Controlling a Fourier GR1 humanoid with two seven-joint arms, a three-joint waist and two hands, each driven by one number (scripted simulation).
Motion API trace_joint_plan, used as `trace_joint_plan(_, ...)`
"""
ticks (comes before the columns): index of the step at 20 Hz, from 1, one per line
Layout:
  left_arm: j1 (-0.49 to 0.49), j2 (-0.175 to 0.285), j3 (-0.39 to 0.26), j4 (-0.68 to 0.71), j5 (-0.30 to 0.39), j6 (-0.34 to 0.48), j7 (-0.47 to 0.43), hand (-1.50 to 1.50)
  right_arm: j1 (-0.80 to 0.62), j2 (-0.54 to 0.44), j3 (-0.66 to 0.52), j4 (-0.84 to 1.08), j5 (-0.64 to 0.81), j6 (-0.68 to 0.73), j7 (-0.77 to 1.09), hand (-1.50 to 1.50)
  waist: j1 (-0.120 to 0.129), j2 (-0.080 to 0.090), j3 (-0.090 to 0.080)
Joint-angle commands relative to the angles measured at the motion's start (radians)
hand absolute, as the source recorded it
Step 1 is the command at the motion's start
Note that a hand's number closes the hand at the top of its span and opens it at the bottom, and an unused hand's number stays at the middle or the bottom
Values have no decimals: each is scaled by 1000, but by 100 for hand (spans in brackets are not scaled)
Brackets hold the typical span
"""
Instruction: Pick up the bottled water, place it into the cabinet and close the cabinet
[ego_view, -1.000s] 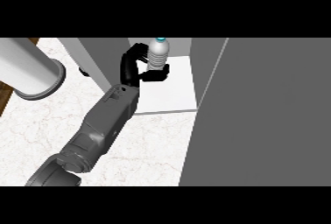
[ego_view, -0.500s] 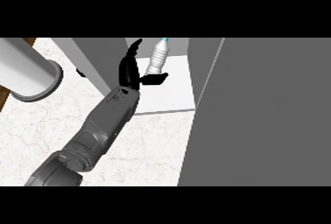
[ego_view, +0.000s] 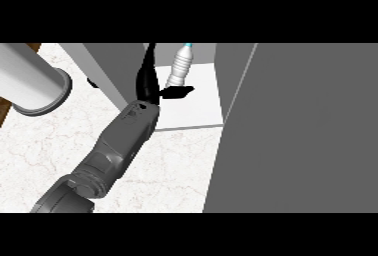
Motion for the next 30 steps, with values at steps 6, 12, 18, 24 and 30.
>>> trace_joint_plan(6, 68, -2, 75, -154, 89, -262, -210, 150, 12, -3, 23, -85, 12, -7, 28, -150, 18, -10, -1)
trace_joint_plan(12, 87, -2, 80, -179, 156, -430, -261, 150, 30, -6, 57, -63, 56, -20, 25, -150, 23, -18, 0)
trace_joint_plan(18, 127, -2, 8, -260, 251, -580, -208, 150, 52, -40, 43, -134, 71, -38, 68, -150, 38, -29, 0)
trace_joint_plan(24, 239, -2, -94, -428, 323, -709, -117, 150, -3, -37, -33, -76, 45, -50, 71, -150, 76, -34, 1)
trace_joint_plan(30, 422, 1, -141, -722, 339, -674, -22, 150, 52, -96, -17, -138, 64, -52, 67, -150, 109, -48, 2)
